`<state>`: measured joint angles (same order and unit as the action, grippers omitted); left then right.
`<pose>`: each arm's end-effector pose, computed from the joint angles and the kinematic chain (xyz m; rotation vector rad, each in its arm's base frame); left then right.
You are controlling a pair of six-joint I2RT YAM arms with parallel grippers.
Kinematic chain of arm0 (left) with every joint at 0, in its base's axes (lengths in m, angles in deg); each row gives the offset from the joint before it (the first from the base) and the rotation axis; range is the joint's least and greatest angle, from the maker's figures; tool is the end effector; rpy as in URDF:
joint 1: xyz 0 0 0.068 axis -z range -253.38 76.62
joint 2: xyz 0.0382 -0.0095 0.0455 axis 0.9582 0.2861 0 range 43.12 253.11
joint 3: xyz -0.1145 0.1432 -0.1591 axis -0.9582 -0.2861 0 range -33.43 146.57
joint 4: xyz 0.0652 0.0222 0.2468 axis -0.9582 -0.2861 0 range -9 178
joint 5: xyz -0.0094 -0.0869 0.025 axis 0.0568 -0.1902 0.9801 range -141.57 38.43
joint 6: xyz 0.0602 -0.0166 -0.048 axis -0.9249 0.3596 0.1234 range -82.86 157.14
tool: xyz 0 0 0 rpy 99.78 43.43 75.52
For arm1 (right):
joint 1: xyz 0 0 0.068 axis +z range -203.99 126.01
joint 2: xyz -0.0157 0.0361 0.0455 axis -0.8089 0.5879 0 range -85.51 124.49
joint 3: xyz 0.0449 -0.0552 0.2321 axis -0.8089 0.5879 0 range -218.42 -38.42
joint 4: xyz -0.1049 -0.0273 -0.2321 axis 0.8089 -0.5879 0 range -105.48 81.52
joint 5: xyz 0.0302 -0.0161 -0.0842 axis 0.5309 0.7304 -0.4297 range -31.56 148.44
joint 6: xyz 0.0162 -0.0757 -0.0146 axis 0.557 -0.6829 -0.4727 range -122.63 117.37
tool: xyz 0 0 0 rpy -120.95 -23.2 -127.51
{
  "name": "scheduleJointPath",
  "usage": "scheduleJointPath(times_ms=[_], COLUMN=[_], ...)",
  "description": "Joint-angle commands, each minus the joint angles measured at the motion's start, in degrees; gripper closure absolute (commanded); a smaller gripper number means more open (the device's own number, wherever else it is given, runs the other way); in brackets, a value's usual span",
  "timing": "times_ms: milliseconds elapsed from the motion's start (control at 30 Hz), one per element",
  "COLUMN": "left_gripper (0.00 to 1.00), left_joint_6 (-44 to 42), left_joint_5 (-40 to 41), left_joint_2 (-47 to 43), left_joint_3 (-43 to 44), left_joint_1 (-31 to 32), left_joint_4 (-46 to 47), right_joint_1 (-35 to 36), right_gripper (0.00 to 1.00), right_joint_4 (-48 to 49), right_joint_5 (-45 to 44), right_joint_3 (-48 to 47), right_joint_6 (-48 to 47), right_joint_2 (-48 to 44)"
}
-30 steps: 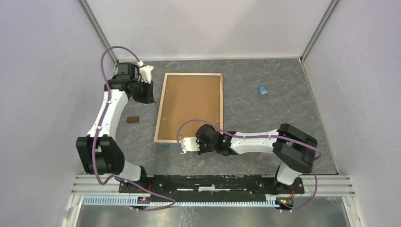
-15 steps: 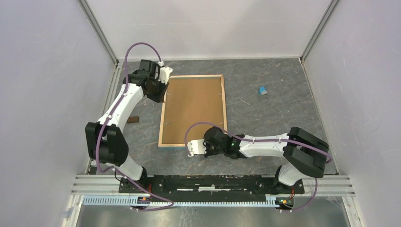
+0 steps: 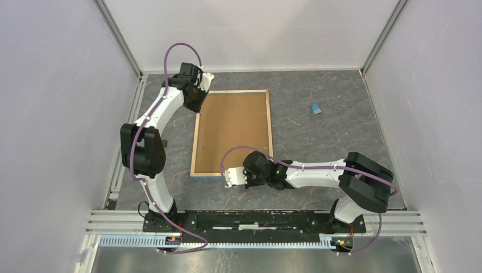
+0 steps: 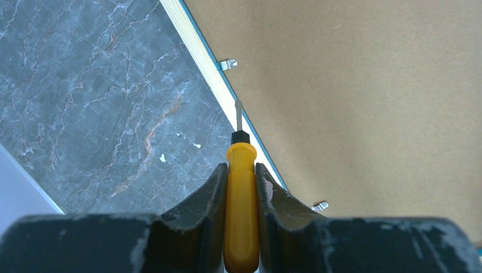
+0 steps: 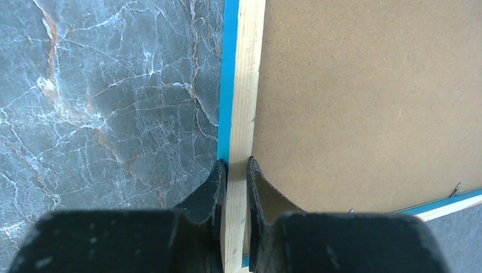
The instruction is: Take the photo out of the frame
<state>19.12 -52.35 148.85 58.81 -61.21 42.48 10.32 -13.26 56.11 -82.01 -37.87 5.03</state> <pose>0.3937 -0.0857 0.2187 0.6818 2.5098 0.0193 0.1399 0.2846 0.1013 -1.8823 1.6150 0.1673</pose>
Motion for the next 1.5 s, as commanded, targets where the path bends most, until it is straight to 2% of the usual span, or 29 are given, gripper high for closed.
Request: scheduleJointPath(times_ms=[0, 133, 900, 1467], left_gripper=[0.98, 0.98, 0.98, 0.98], left_joint_6=[-1.63, -1.45, -1.35, 0.46], left_joint_5=[3.02, 4.19, 7.27, 3.78], left_joint_2=[1.76, 3.6, 9.92, 13.37], left_joint_3=[2.74, 3.49, 7.35, 10.67], left_joint_1=[0.89, 1.18, 1.55, 1.81], left_joint_4=[2.19, 2.65, 3.05, 4.4], right_joint_1=[0.02, 0.02, 0.0, 0.01], right_gripper=[0.96, 1.0, 1.0, 1.0], right_joint_4=[-12.96, -13.61, -14.78, -15.43], right_joint_5=[5.53, 5.93, 7.16, 8.32], right_joint_3=[2.81, 2.64, 2.73, 2.81], right_joint_6=[1.84, 1.75, 0.95, -0.1], right_joint_2=[4.9, 5.55, 6.18, 7.19])
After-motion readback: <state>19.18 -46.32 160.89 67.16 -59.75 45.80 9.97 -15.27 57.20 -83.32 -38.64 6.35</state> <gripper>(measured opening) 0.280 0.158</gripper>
